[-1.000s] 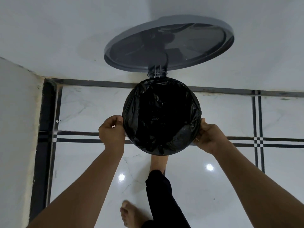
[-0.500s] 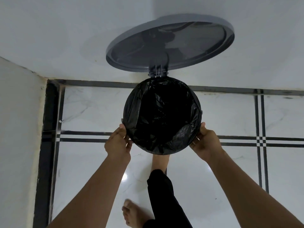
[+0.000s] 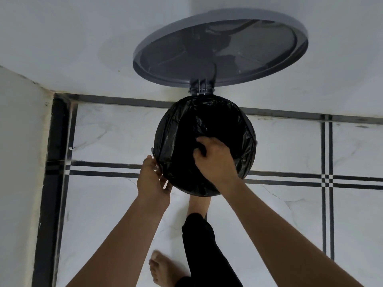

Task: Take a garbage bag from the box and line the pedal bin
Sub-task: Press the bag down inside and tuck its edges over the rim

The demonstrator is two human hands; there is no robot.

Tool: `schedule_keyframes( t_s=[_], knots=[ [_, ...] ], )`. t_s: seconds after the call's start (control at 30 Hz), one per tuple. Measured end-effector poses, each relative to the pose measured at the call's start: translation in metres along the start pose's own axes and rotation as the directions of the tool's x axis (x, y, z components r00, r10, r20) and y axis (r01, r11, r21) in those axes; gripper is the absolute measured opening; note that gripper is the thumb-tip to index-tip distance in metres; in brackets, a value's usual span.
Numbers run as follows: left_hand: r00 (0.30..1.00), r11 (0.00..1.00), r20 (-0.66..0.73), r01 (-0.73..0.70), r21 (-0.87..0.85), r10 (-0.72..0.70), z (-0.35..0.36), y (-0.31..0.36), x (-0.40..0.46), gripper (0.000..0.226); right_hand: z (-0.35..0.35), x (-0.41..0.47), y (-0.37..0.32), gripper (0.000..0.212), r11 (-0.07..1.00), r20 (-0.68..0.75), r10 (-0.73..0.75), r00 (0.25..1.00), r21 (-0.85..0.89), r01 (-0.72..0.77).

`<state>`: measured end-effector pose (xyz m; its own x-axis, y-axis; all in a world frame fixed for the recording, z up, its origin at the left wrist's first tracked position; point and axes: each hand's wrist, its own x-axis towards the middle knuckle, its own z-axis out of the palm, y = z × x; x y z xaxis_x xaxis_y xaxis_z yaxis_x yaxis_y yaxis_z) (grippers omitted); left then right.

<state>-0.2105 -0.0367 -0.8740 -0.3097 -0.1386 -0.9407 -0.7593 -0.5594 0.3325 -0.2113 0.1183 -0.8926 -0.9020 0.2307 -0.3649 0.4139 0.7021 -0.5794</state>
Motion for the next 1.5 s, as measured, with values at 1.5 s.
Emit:
schedule_keyframes(
  t_s=[1.5],
  knots=[
    [0.995, 0.995, 0.09, 0.043, -0.085, -0.036, -0.01, -0.003, 0.023, 0.01, 0.062, 0.079, 0.037, 0.044, 0.829, 0.533, 0.399, 0.746, -0.557, -0.046]
  ],
)
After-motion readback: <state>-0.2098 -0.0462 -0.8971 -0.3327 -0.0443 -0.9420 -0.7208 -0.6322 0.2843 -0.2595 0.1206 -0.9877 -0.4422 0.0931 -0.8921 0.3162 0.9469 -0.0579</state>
